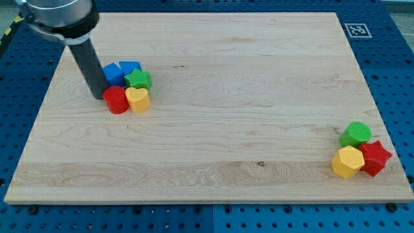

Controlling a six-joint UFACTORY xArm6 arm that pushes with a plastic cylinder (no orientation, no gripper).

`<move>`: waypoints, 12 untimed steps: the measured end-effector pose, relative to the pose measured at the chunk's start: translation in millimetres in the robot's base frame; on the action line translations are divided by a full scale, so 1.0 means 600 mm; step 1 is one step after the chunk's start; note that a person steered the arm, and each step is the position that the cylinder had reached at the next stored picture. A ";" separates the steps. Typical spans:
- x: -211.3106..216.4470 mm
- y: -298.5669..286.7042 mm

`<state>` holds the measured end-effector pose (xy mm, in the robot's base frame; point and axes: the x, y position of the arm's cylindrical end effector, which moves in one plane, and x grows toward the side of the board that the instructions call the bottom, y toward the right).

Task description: Separate both the blue blocks from the group of blocks at the center left side of the board

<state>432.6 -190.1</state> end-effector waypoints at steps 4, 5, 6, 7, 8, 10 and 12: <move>-0.030 0.019; -0.030 -0.028; -0.053 -0.027; -0.055 -0.004; -0.078 -0.004; -0.078 0.035; -0.065 0.076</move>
<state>393.4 -144.7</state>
